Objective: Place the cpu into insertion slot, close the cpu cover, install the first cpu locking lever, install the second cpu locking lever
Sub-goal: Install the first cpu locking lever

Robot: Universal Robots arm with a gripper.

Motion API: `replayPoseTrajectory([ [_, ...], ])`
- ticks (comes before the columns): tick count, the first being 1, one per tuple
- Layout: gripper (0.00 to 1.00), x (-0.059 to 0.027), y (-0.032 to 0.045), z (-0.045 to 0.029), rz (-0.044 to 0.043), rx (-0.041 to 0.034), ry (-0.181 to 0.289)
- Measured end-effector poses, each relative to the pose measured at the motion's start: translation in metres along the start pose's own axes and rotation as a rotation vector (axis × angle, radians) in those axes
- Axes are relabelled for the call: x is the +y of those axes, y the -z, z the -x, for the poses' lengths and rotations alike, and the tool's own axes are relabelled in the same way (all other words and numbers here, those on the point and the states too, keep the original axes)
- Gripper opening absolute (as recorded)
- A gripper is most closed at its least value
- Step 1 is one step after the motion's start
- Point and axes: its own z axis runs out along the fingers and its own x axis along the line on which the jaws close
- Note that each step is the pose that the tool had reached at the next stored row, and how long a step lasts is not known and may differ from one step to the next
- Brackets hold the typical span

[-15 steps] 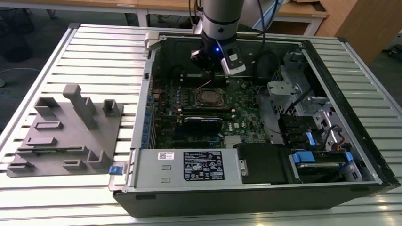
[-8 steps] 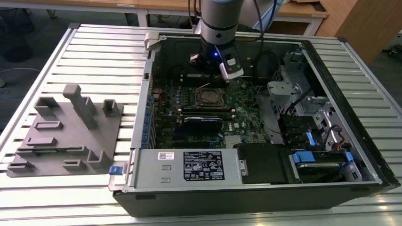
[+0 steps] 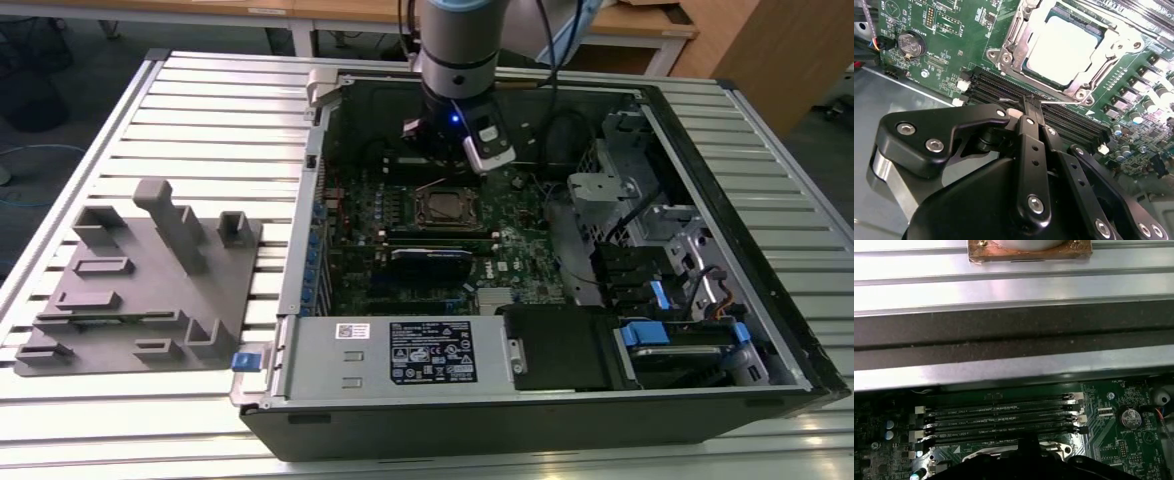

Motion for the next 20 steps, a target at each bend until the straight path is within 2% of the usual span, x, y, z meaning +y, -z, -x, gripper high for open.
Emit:
replayPoseTrajectory([
  [7,0.1,-0.0015,-0.0051,-0.0022,0.0008,-0.0076,0.002],
  [13,0.1,-0.0016,-0.0056,-0.0025,0.001,-0.0085,0.002],
  [20,0.1,-0.0019,-0.0066,-0.0032,0.0077,-0.021,0.012],
])
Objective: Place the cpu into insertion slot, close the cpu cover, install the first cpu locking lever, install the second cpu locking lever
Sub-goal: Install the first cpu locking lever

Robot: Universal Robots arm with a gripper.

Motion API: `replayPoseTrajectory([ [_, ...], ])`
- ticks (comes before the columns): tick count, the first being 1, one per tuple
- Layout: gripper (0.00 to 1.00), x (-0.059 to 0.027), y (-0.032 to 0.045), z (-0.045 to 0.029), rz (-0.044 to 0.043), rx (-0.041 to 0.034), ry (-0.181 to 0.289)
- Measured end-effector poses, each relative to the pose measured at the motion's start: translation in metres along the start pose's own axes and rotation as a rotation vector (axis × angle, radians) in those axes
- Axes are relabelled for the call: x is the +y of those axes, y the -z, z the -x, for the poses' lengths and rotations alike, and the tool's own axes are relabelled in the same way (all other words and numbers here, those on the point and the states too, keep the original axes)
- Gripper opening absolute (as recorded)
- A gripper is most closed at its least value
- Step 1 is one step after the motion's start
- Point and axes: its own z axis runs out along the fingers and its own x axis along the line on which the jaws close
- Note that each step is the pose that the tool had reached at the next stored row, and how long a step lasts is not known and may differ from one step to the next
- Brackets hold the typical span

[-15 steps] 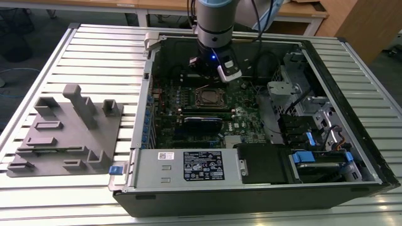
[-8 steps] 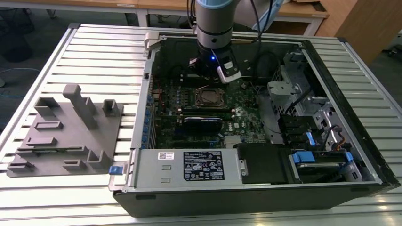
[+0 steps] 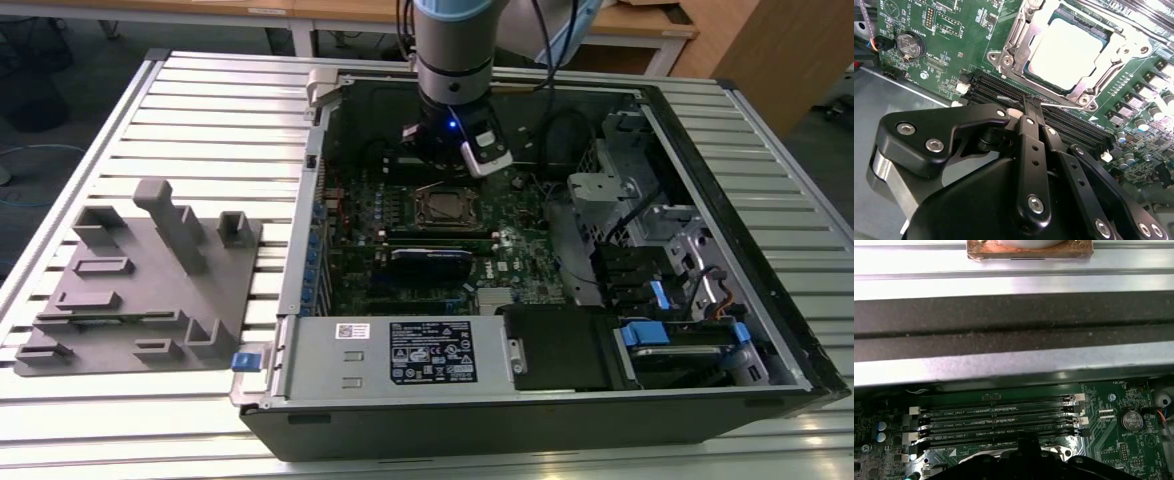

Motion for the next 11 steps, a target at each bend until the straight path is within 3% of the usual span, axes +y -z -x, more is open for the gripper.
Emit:
replayPoseTrajectory([
  [11,0.1,-0.0006,-0.0019,-0.0013,0.0054,-0.0154,0.02],
])
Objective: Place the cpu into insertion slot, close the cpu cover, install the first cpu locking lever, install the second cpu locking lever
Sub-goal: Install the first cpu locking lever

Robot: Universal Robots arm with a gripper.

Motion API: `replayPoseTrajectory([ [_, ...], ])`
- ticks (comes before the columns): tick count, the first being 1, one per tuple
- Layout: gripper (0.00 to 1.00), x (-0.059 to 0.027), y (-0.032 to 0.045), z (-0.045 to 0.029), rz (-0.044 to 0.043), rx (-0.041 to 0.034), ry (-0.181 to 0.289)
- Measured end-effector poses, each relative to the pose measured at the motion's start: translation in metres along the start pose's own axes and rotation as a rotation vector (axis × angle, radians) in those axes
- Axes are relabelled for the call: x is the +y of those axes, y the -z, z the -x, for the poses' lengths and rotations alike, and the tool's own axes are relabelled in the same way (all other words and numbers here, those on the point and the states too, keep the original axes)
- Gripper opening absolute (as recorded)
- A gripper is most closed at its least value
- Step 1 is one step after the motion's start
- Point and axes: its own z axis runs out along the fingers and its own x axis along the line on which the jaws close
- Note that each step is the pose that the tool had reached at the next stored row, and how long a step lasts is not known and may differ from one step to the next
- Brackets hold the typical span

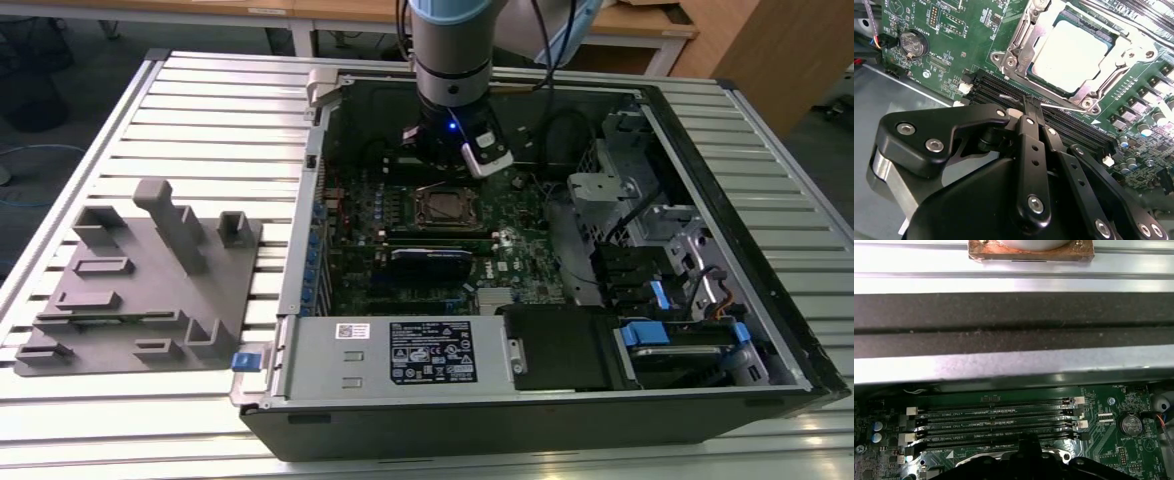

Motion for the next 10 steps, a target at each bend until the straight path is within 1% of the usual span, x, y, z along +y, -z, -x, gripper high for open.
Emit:
replayPoseTrajectory([
  [4,0.1,-0.0001,-0.0001,-0.0001,0.0001,-0.0002,0.0],
  [7,0.1,-0.0004,-0.0011,-0.0017,0.0001,-0.0006,0.0],
  [10,0.1,-0.0008,-0.0023,-0.0025,0.0004,-0.0032,0.001],
])
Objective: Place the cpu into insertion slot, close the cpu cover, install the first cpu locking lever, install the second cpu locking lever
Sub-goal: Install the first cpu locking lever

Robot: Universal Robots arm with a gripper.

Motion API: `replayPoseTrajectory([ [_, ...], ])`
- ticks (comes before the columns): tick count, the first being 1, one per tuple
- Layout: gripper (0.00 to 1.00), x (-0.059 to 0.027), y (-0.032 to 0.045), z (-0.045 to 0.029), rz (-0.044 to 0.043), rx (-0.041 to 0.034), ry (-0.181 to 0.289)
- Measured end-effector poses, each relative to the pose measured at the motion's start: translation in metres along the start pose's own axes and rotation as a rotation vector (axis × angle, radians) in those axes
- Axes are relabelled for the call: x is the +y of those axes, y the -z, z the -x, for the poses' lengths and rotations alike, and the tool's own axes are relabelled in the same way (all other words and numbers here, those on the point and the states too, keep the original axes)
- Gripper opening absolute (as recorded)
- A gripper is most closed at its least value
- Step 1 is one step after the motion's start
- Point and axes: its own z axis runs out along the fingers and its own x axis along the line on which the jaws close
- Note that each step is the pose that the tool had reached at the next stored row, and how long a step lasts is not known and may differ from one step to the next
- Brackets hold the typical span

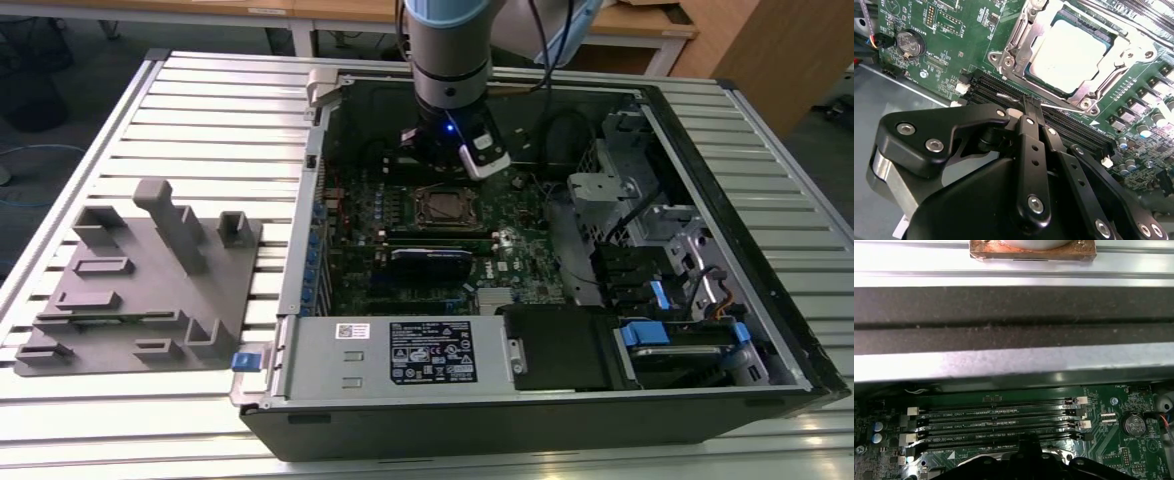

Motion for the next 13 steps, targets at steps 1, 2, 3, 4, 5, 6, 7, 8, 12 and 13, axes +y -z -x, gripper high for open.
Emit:
replayPoseTrajectory([
  [1,0.1,-0.0001,-0.0003,-0.0004,0.0003,-0.0016,0.0],
  [2,0.1,-0.0002,-0.0005,-0.0009,0.0008,-0.0033,0.001],
  [3,0.1,-0.0002,-0.0006,-0.0015,0.0011,-0.0046,0.001],
  [4,0.1,-0.0003,-0.0008,-0.002,0.0014,-0.0056,0.001],
  [5,0.1,-0.0003,-0.0008,-0.0024,0.0013,-0.006,0.001],
  [6,0.1,-0.0002,-0.0009,-0.0027,0.0011,-0.0063,0.001],
  [7,0.1,-0.0001,-0.001,-0.0029,0.0012,-0.0065,0.001],
  [8,0.1,-0.0001,-0.001,-0.003,0.0012,-0.0065,0.001],
  [12,0.1,0.001,-0.0015,-0.0034,0.0013,-0.0068,0.001],
  [13,0.1,0.0014,-0.0016,-0.0034,0.0012,-0.0068,0.001],
])
